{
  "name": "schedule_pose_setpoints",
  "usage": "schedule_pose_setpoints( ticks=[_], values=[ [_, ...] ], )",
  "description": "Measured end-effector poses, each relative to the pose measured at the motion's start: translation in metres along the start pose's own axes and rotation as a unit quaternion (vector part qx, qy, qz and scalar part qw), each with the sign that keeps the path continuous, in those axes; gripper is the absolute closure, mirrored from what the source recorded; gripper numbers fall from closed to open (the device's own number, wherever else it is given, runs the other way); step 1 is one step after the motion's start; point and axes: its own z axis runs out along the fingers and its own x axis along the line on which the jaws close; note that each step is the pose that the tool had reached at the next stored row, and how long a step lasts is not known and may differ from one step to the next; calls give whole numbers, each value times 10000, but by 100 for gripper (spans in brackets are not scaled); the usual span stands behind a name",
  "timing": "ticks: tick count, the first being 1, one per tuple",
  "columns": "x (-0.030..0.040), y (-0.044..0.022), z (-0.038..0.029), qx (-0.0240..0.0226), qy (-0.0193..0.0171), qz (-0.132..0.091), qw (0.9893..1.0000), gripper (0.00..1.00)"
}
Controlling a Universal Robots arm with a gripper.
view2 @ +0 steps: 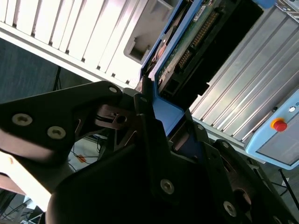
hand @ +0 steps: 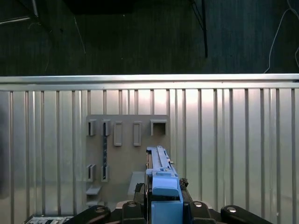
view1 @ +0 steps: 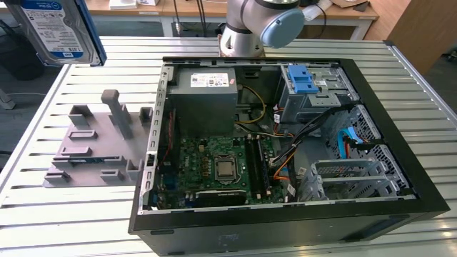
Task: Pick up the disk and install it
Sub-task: 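Pick up the disk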
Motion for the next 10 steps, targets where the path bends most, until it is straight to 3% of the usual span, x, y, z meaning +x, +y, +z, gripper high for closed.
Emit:
schedule_pose_setpoints(
  ticks=[10],
  values=[
    [32, -141, 0, -8, 0, 0, 10000, 64]
  ],
)
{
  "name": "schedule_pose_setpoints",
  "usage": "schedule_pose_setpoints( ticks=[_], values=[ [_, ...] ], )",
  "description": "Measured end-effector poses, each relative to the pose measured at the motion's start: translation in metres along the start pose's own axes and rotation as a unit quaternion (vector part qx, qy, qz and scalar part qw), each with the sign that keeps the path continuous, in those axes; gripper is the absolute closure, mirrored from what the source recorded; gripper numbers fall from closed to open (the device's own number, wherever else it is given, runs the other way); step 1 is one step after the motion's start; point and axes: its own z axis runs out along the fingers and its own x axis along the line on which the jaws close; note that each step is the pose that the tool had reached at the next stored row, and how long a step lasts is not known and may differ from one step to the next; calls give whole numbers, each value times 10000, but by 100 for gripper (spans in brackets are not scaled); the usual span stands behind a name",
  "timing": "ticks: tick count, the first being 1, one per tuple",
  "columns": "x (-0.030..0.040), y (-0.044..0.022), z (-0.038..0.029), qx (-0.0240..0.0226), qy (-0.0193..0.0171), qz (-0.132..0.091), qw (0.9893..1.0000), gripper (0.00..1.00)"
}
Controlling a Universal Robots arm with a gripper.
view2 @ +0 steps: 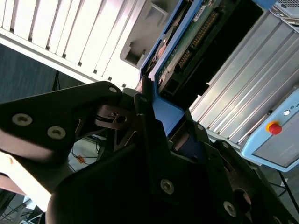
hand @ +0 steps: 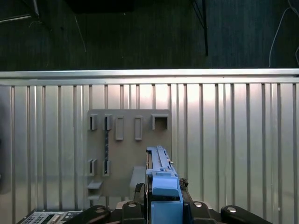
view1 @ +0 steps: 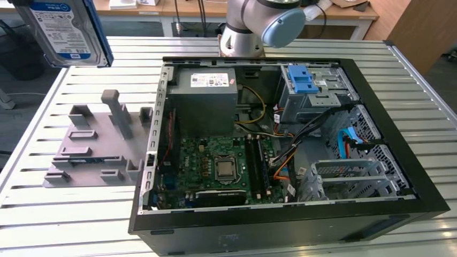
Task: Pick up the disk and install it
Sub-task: 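Pick up the disk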
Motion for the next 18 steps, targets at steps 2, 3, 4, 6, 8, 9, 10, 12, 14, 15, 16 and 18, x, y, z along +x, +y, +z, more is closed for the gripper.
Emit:
schedule_pose_setpoints(
  ticks=[2, 3, 4, 6, 8, 9, 10, 12, 14, 15, 16, 18],
  values=[
    [-1, -5, -15, -1, 0, 1, 10000, 64],
    [0, -7, -25, 0, 0, 1, 10000, 64],
    [0, -8, -38, 0, 0, 0, 10000, 64],
    [-1, -10, -65, -1, 0, 0, 10000, 64],
    [-1, -10, -86, 0, 0, 0, 10000, 64],
    [-1, -10, -93, 0, -1, 0, 10000, 64],
    [0, -11, -97, -1, -10, 0, 10000, 64],
    [2, -11, -98, -3, -87, 0, 10000, 64],
    [3, -11, -98, -5, -181, 1, 9998, 64],
    [3, -11, -98, -6, -215, 1, 9998, 64],
    [3, -11, -98, -6, -227, 1, 9997, 64],
    [2, -16, -98, -6, -228, 2, 9997, 64]
  ],
)
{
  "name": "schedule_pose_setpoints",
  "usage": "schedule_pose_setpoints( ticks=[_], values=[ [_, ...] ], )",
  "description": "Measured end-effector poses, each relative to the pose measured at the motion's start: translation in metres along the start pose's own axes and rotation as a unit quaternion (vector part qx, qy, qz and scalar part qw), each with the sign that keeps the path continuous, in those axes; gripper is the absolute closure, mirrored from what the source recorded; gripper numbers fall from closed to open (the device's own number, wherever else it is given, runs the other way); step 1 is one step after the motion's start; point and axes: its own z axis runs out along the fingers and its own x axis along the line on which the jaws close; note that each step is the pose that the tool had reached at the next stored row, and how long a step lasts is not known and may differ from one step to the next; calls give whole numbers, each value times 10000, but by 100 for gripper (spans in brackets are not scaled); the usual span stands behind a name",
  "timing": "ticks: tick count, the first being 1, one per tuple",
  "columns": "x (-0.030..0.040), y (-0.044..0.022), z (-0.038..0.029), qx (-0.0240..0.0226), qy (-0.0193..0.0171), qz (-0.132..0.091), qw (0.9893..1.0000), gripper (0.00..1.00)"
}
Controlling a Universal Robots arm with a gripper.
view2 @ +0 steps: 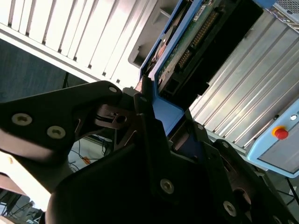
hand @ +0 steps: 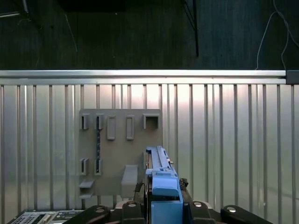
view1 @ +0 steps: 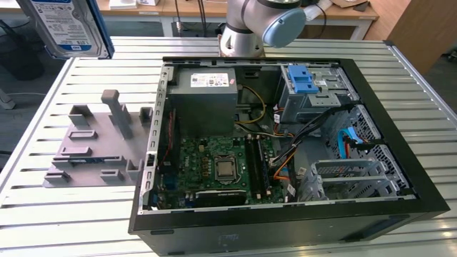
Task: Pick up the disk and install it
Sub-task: 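Pick up the disk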
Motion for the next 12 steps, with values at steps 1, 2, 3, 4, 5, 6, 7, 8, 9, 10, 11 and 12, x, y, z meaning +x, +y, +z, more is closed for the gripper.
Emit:
schedule_pose_setpoints(
  ticks=[1, 2, 3, 4, 5, 6, 7, 8, 9, 10, 11, 12],
  values=[
    [1, -7, 0, 0, 2, -1, 10000, 64],
    [1, -19, 0, 0, 8, -1, 10000, 64],
    [2, -32, 0, 1, 15, -1, 10000, 64],
    [4, -45, 0, 1, 26, -1, 10000, 64],
    [7, -57, 0, 1, 49, -1, 10000, 64],
    [10, -70, -1, 1, 75, -1, 10000, 64],
    [13, -82, -1, 2, 100, -1, 9999, 64],
    [16, -94, -1, 3, 122, -1, 9999, 64],
    [17, -104, -1, 2, 133, -1, 9999, 64],
    [18, -116, 0, 3, 135, -1, 9999, 64],
    [18, -130, 0, 3, 135, -1, 9999, 64],
    [19, -143, 0, 2, 136, -1, 9999, 64]
  ],
)
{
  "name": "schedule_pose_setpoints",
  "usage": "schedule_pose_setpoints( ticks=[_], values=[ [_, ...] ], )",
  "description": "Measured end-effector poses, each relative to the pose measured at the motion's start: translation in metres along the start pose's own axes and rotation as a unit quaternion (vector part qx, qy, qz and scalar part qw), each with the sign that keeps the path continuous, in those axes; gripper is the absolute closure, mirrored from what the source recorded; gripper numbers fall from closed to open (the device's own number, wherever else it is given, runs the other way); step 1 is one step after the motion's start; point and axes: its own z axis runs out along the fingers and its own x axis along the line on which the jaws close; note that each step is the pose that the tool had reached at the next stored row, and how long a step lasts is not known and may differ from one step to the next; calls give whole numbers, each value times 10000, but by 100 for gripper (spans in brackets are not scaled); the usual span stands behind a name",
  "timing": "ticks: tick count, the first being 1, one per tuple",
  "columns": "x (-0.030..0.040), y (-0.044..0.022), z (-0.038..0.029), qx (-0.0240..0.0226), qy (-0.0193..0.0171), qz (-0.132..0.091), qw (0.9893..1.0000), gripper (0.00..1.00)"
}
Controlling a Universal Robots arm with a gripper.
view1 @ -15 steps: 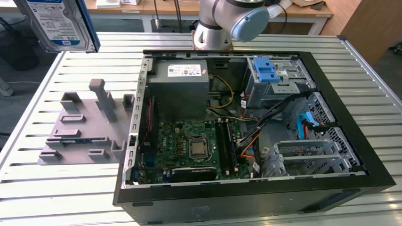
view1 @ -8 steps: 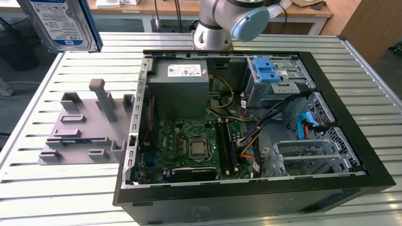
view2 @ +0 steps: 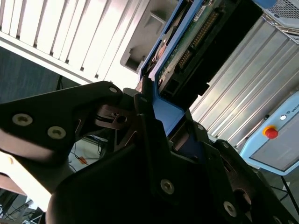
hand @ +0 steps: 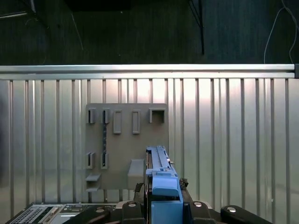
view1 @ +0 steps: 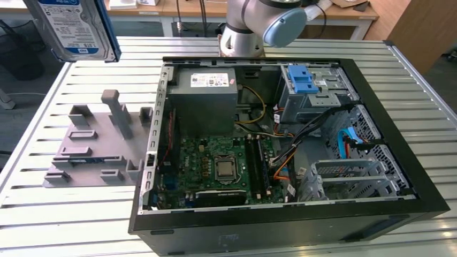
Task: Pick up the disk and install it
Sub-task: 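Pick up the disk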
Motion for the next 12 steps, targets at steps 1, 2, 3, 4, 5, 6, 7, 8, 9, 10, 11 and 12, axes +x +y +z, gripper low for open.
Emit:
schedule_pose_setpoints(
  ticks=[1, 2, 3, 4, 5, 6, 7, 8, 9, 10, 11, 12],
  values=[
    [0, -10, 0, 0, 2, 0, 10000, 64],
    [0, -19, 0, -1, 4, -4, 10000, 64],
    [0, -28, 0, -2, 6, -14, 10000, 64],
    [1, -35, 0, -3, 7, -26, 10000, 64],
    [1, -40, 1, -4, 8, -37, 10000, 64],
    [1, -44, 0, -5, 10, -47, 10000, 64],
    [1, -48, 0, -5, 10, -57, 10000, 64],
    [1, -52, 1, -6, 10, -67, 10000, 64],
    [1, -56, 0, -6, 10, -77, 10000, 64],
    [4, -61, 0, -6, 10, -80, 10000, 64],
    [8, -65, 0, -6, 10, -80, 10000, 64],
    [15, -69, 0, -7, 10, -80, 10000, 64]
  ],
)
